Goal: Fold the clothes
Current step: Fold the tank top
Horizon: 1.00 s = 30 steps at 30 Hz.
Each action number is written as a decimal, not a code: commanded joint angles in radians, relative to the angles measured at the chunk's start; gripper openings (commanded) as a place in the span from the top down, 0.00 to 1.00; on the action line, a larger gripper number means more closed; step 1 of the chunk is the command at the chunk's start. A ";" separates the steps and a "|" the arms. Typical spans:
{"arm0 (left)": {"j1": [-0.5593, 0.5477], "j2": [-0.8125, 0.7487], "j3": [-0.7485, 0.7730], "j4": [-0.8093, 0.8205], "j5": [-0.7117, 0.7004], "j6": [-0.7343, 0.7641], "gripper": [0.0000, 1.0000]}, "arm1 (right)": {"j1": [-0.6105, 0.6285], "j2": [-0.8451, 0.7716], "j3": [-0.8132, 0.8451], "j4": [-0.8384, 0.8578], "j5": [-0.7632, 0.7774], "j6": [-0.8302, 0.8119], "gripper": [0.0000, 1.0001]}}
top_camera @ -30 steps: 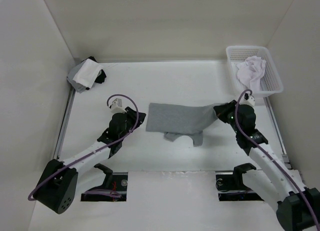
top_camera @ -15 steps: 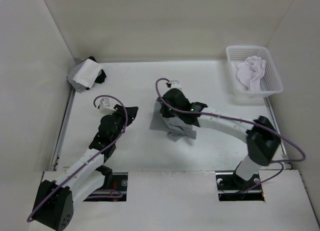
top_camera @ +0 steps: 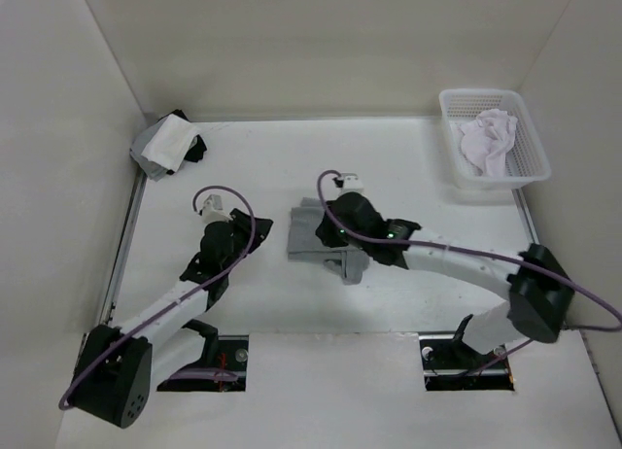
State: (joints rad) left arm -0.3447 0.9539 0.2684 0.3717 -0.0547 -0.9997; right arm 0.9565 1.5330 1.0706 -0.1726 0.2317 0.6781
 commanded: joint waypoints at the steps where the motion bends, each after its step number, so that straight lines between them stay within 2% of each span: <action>1: -0.076 0.095 0.075 0.105 -0.003 0.026 0.68 | -0.086 -0.163 -0.174 0.102 0.040 0.040 0.91; 6: -0.139 0.313 0.179 0.170 -0.072 0.084 0.69 | -0.192 -0.330 -0.447 0.223 -0.009 0.080 0.93; 10: -0.150 0.492 0.264 0.207 -0.086 0.108 0.77 | -0.236 -0.370 -0.540 0.295 -0.042 0.089 0.87; 13: -0.159 0.587 0.307 0.222 -0.066 0.122 0.78 | -0.262 -0.381 -0.581 0.364 -0.061 0.081 0.82; 19: -0.175 0.706 0.371 0.279 -0.034 0.118 0.78 | -0.315 -0.307 -0.569 0.508 -0.187 0.072 0.86; 23: -0.161 0.772 0.410 0.269 -0.040 0.108 0.78 | -0.348 -0.182 -0.534 0.591 -0.239 0.077 0.87; 30: -0.080 0.743 0.373 0.254 -0.079 0.102 0.71 | -0.408 -0.039 -0.524 0.633 -0.236 0.150 0.86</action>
State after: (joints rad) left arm -0.4500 1.7390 0.6483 0.5869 -0.1066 -0.8974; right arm 0.5747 1.4792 0.5163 0.3733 0.0067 0.7868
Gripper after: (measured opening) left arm 0.279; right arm 0.134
